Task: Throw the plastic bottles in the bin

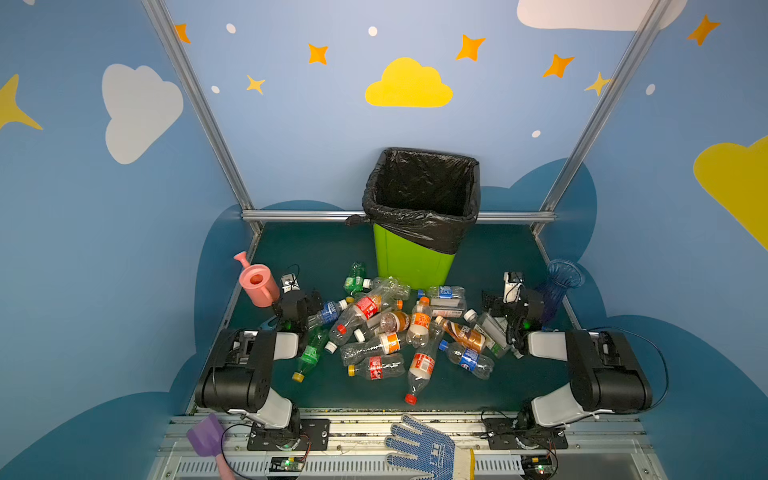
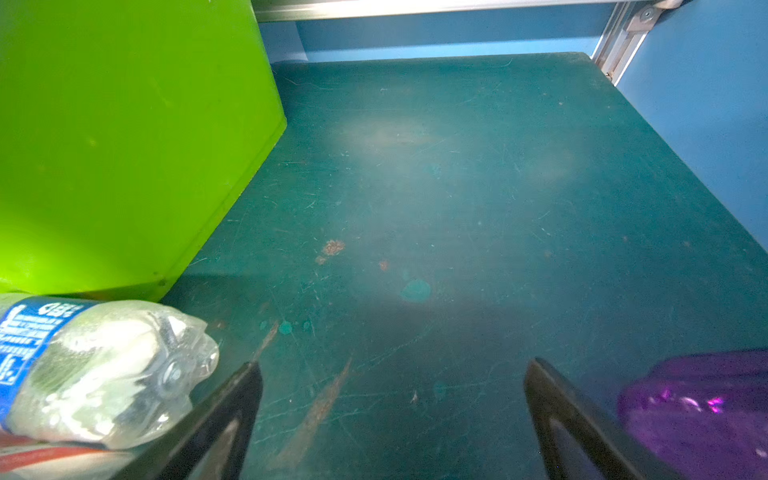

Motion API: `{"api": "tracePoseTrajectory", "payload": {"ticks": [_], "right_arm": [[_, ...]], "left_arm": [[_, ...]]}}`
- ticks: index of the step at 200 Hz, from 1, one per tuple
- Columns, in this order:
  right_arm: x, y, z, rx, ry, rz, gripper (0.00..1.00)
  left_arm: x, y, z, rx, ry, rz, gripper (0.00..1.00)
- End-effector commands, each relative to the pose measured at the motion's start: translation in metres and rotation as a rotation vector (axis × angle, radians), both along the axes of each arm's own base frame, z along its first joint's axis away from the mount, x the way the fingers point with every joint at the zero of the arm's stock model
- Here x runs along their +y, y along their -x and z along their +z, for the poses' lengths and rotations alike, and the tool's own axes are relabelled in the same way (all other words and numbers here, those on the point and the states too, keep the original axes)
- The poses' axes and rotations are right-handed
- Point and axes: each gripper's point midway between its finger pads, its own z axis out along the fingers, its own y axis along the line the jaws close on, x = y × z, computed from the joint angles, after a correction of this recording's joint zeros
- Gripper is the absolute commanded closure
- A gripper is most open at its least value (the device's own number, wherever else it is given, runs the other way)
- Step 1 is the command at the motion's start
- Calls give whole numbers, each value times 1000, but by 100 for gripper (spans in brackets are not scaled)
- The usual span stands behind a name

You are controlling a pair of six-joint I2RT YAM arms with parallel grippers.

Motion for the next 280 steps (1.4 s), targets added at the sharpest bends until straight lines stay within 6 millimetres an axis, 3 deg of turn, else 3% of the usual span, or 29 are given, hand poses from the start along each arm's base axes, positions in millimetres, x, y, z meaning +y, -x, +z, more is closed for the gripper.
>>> {"api": "tracePoseTrajectory", "payload": {"ticks": [1,220,249,263,280], "right_arm": [[0,-3,10,-25,9,-3,2],[0,-3,9,-23,4,0,2],[-4,-5,17,-47,-4,-26,2],[-14,-8,28,-5,-13,-94,2],[-28,1,35,136,-61,-200,2]], "left_arm": [[0,-4,9,-18,2,-1,0],[0,-4,9,-20,4,-1,0],[2,-4,9,-12,19,-7,0],[5,-8,19,-21,16,7,0],[18,-5,39,63,11,96,0]]}}
